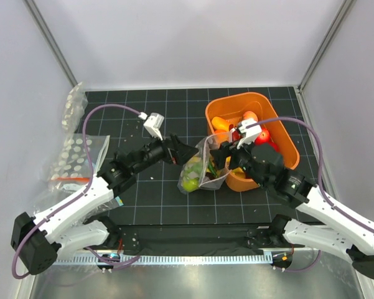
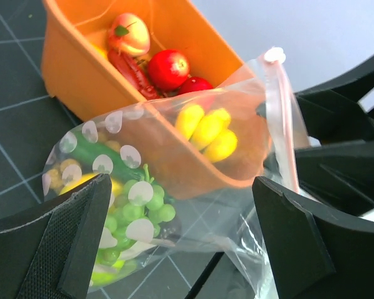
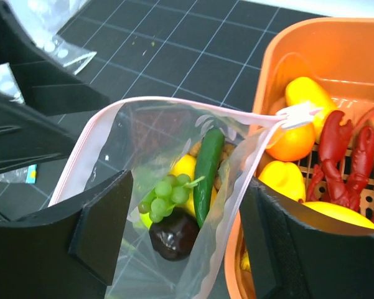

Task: Place the food in the zip-top bag and seal the zipper
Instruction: Adjust the zipper food storage bag at the center of the board.

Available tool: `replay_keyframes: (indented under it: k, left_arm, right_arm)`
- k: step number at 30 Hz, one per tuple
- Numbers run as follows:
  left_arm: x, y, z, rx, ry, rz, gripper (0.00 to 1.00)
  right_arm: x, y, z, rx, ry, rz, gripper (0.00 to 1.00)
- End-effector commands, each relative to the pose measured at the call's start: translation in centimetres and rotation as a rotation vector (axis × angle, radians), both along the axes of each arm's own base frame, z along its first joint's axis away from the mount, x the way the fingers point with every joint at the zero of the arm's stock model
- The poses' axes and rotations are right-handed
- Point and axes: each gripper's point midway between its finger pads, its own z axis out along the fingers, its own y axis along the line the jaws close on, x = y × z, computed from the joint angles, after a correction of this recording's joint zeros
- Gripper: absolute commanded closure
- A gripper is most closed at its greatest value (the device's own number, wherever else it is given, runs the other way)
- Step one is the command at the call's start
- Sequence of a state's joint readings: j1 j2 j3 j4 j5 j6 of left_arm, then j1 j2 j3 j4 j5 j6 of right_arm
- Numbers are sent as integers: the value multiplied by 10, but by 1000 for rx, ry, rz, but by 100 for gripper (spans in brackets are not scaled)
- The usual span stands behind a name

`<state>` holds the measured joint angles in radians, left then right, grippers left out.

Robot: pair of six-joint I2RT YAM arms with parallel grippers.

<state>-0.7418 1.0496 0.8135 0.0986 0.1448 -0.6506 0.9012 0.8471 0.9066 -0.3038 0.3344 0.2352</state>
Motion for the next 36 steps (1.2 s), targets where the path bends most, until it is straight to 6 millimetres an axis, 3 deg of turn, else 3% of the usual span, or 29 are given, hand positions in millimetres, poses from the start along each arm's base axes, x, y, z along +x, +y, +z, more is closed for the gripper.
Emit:
replay_keyframes:
  k: [1,5,12,16,18,31,36]
  left_arm:
    - [-11,1,33,-101,-109,-38,0]
    - [-22,-2,38,-104,-165,-74,0]
    - [-47,-24,41,-17,-300,-102,0]
    - [-47,-26,40,18,-323,-67,0]
    - [-47,-28,36,31,-320,-62,0]
    - [-58,-49,26,124,-347,-70,0]
    - [-59,-64,18,174,-343,-66,6]
  right_arm:
    - [5,-13,35,147,-88,-89,25]
    - [6,-26,40,200,-100,-151,23]
    - [10,-11,37,250,-45,-138,22]
    - [15,-2,29,248,2,-153,7]
    - [18,0,25,243,19,-166,5]
    - [21,-39,35,351,-40,-341,7]
    - [22,-37,34,338,-33,-338,7]
